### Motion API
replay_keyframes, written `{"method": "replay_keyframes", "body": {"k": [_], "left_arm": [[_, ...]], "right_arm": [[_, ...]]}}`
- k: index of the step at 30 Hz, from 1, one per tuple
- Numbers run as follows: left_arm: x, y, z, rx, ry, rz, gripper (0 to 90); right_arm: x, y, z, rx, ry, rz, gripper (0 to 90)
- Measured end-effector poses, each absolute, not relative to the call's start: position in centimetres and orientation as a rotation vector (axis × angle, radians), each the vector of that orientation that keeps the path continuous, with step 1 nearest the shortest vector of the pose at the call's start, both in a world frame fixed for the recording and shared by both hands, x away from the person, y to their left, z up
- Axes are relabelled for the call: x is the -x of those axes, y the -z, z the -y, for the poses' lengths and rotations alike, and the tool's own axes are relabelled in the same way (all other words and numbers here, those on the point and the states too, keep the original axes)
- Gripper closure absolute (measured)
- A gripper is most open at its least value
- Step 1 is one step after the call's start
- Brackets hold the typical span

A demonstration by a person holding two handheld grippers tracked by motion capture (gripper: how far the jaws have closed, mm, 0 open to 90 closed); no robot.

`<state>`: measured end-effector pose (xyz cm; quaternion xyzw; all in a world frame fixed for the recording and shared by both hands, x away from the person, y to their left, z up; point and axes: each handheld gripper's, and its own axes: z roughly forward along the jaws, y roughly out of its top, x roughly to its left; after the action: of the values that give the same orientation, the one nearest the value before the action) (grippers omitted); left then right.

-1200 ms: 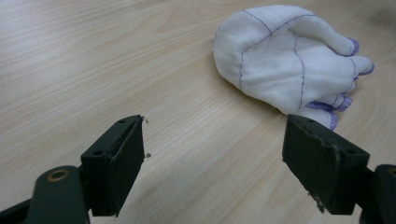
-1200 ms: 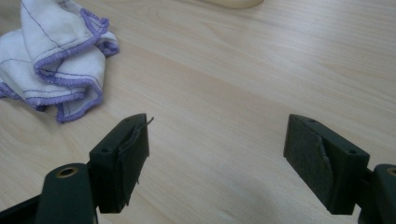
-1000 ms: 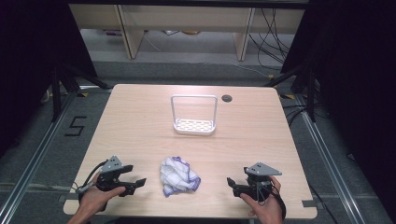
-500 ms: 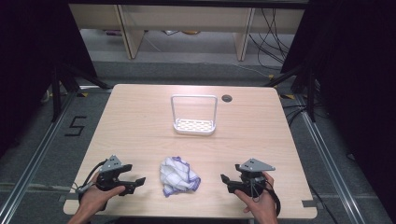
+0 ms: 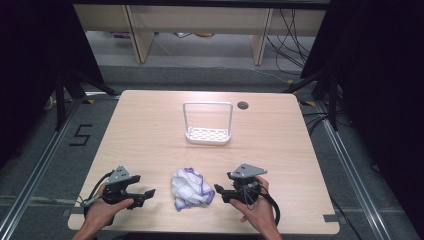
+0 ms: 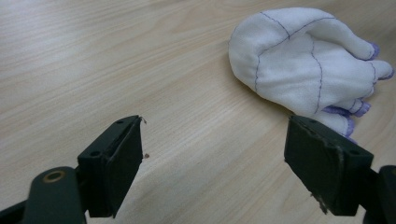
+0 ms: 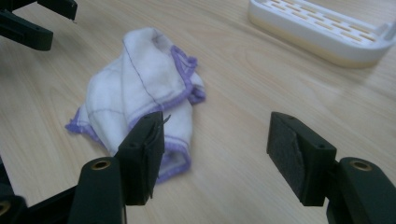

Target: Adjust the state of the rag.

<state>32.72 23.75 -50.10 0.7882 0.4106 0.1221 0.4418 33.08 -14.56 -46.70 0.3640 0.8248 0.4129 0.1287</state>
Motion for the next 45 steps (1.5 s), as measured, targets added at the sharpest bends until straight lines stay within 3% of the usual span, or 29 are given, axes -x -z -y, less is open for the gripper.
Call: {"method": "replay_keyframes", "body": {"k": [10,25,29,30,32,35,36,45], "left_arm": [[-32.7,50.1,-23.8,-1.958,-0.305,-1.014,18.7],[-32.7,50.1,-23.8,-1.965,-0.306,-1.003,18.7],[-32.7,50.0,-23.9,-1.994,-0.301,-0.99,18.7],[-32.7,50.0,-23.8,-1.99,-0.3,-0.991,18.6],[-32.7,50.1,-23.7,-1.972,-0.295,-0.999,18.6],[-32.7,50.1,-23.7,-1.971,-0.297,-0.995,18.6],[-32.6,50.1,-23.6,-1.967,-0.304,-0.999,18.6],[-32.7,50.0,-23.7,-1.975,-0.3,-1.005,18.6]], "right_arm": [[-35.0,47.1,10.0,-0.987,-1.199,-2.468,44.2],[-37.8,48.8,7.7,-1.084,-1.115,-2.546,50.0],[-37.7,49.2,7.1,-1.056,-1.101,-2.596,58.9],[-37.7,49.4,6.9,-1.011,-1.125,-2.584,67.5],[-37.5,49.2,6.9,-1.025,-1.107,-2.607,70.0],[-37.3,49.0,6.8,-0.948,-1.121,-2.614,79.7],[-37.0,48.7,6.8,-0.937,-1.141,-2.594,86.9],[-35.8,44.8,7.8,-0.799,-1.225,-2.54,89.7]]}}
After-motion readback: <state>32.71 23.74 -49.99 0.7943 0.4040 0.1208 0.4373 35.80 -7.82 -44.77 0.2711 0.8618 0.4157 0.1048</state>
